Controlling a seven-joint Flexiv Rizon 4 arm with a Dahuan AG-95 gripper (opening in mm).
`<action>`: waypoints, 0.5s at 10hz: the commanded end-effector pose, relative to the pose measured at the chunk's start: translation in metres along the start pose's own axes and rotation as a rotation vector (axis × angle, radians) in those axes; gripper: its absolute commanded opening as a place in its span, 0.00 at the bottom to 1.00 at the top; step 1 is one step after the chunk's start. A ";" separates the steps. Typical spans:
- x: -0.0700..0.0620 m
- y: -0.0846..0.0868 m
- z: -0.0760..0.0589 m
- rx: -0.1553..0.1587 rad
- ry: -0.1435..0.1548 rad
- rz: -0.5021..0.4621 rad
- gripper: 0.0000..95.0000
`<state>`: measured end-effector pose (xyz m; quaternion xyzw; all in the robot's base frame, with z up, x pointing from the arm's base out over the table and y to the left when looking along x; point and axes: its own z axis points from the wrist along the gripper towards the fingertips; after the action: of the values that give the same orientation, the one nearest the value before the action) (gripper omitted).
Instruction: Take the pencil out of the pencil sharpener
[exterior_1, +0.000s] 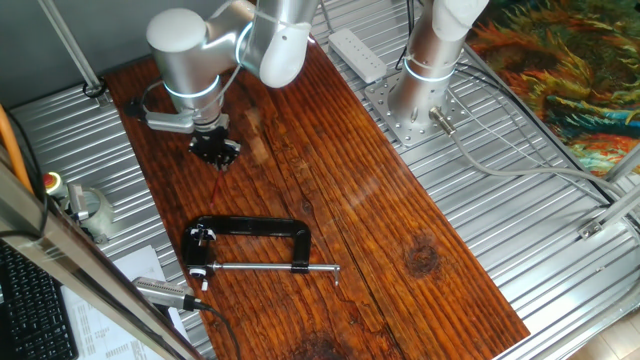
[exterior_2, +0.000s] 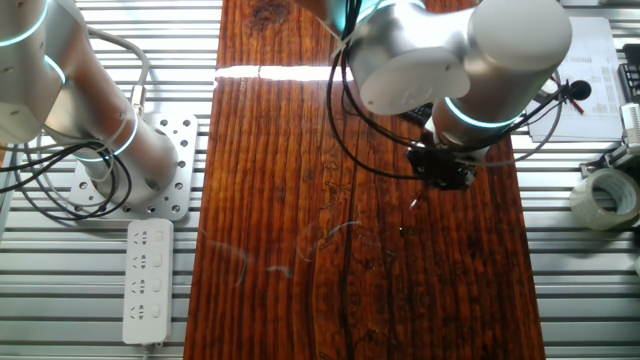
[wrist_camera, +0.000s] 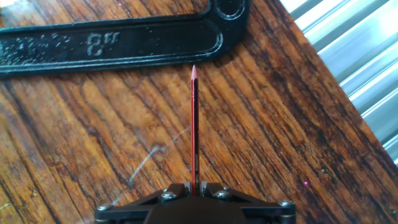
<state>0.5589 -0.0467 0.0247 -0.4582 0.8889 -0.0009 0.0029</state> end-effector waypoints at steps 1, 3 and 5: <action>-0.001 0.000 0.002 -0.004 -0.001 0.002 0.00; -0.002 0.000 0.003 -0.004 0.001 0.000 0.00; -0.002 0.000 0.005 -0.006 -0.001 -0.002 0.00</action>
<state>0.5601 -0.0445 0.0196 -0.4593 0.8883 0.0023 0.0018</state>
